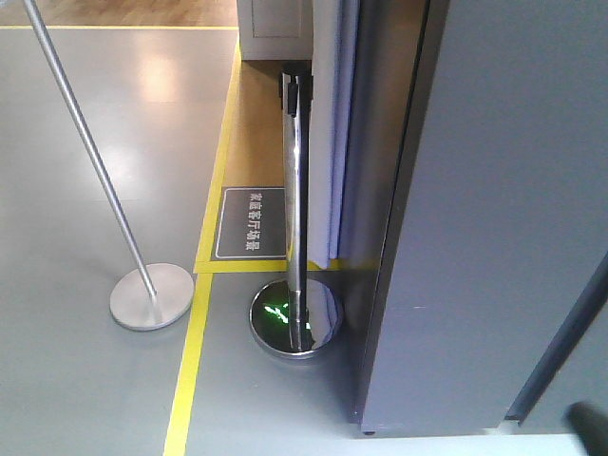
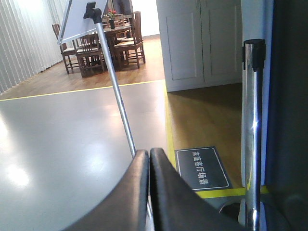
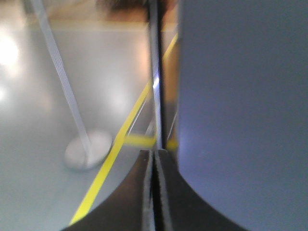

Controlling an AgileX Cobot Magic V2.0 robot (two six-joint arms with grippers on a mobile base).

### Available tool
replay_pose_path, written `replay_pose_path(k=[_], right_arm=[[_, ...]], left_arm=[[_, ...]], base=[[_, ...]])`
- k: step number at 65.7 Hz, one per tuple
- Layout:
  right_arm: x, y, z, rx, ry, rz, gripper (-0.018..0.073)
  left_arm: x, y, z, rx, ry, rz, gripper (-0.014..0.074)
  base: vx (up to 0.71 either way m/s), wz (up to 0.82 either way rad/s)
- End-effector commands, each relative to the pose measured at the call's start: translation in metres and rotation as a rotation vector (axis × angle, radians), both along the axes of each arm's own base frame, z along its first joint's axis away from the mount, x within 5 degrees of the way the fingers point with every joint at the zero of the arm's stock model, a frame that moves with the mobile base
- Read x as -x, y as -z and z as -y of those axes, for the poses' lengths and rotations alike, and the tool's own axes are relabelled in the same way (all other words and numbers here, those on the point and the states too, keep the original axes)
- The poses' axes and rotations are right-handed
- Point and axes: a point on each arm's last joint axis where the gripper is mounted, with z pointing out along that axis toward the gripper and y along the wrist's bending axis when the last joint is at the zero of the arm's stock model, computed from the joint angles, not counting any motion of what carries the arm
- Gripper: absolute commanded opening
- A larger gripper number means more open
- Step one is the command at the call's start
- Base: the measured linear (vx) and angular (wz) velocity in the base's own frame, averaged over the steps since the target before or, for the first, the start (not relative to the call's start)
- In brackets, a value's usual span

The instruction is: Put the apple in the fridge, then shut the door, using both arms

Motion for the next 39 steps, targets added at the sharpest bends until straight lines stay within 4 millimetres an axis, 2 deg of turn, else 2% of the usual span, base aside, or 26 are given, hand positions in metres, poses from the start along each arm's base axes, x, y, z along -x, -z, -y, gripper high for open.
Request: replay_pose_path(k=[1, 15, 39], right_arm=[[0.003, -0.007, 0.006, -0.006, 0.091, 0.131, -0.0006], [0.002, -0.010, 0.013, -0.016, 0.201, 0.170, -0.0006], [0.003, -0.025, 0.014, -0.015, 0.212, 0.330, -0.0006]], left_arm=[[0.000, -0.002, 0.001, -0.001, 0.008, 0.069, -0.0008], [0.000, -0.002, 0.001, -0.001, 0.008, 0.067, -0.0008], [0.000, -0.002, 0.001, -0.001, 0.008, 0.067, -0.0008]], base=[[0.00, 0.00], [0.00, 0.00], [0.00, 0.00]])
